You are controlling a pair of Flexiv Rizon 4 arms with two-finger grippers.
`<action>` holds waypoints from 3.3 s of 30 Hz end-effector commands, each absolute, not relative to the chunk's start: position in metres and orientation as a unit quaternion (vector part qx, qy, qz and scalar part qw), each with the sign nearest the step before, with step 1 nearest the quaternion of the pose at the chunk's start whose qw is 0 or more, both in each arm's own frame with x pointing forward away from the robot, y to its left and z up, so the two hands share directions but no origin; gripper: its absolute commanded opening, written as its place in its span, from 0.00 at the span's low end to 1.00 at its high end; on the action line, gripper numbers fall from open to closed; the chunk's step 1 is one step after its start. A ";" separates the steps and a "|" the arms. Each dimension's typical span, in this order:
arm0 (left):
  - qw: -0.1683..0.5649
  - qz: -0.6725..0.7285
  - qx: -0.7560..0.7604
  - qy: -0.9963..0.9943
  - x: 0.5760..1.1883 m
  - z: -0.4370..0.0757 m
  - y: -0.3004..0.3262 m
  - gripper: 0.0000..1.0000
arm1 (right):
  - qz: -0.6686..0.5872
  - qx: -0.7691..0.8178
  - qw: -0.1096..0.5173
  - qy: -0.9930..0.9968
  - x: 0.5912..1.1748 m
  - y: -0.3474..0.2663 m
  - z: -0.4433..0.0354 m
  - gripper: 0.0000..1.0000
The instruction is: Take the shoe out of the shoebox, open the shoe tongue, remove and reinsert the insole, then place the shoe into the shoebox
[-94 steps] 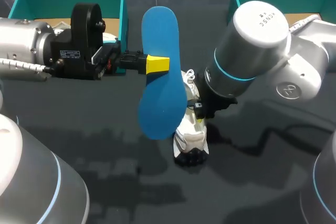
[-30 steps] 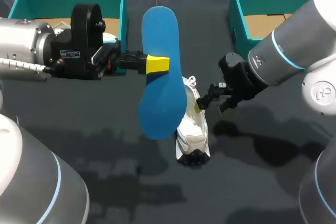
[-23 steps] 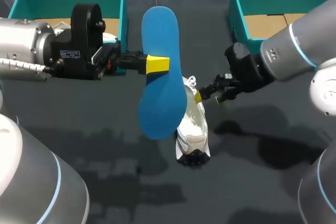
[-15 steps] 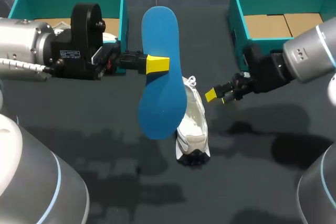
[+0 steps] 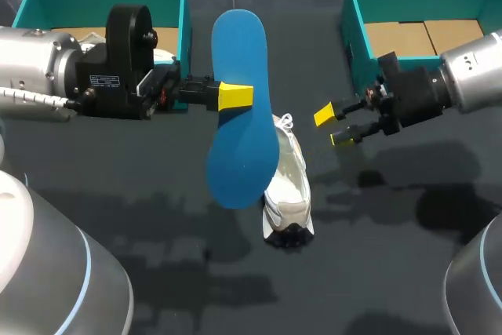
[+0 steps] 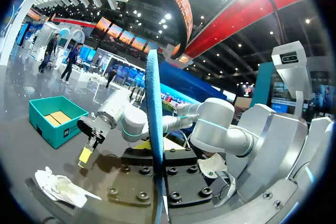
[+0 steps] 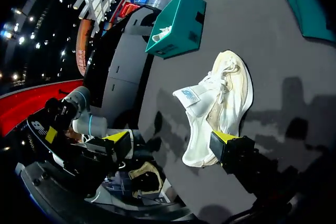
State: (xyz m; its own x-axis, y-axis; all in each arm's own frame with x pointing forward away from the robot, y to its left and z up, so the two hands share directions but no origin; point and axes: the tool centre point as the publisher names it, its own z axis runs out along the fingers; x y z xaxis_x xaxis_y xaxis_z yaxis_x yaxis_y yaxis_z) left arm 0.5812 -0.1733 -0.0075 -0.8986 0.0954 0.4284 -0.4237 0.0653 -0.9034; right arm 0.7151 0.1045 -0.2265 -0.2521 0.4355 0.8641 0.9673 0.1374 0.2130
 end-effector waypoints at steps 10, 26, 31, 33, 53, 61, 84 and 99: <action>0.024 0.721 0.009 -0.693 0.599 -0.012 -0.178 0.00 | -0.396 -0.532 0.380 -0.645 0.726 0.108 -0.215 1.00; -0.201 0.719 -0.162 -0.646 0.626 -0.035 -0.187 0.00 | -0.415 -0.518 0.422 -0.617 0.735 0.103 -0.192 1.00; -0.280 0.692 -0.218 -0.628 0.640 -0.057 -0.191 0.00 | -0.427 -0.515 0.437 -0.601 0.741 0.104 -0.184 1.00; -0.307 0.680 -0.236 -0.623 0.650 -0.064 -0.193 0.00 | -0.432 -0.514 0.437 -0.598 0.743 0.104 -0.178 1.00; -0.412 0.657 -0.325 -0.541 0.679 -0.092 -0.199 0.00 | -0.442 -0.515 0.462 -0.571 0.755 0.102 -0.175 1.00; -0.458 0.586 -0.384 -0.548 0.708 -0.124 -0.210 0.00 | -0.433 -0.545 0.433 -0.573 0.772 0.105 -0.164 1.00; -0.478 0.507 -0.470 -0.542 0.746 -0.157 -0.240 0.00 | -0.427 -0.503 0.458 -0.595 0.787 0.141 -0.174 0.84; -0.494 0.475 -0.482 -0.546 0.750 -0.165 -0.256 0.00 | -0.428 -0.502 0.466 -0.590 0.791 0.158 -0.173 0.47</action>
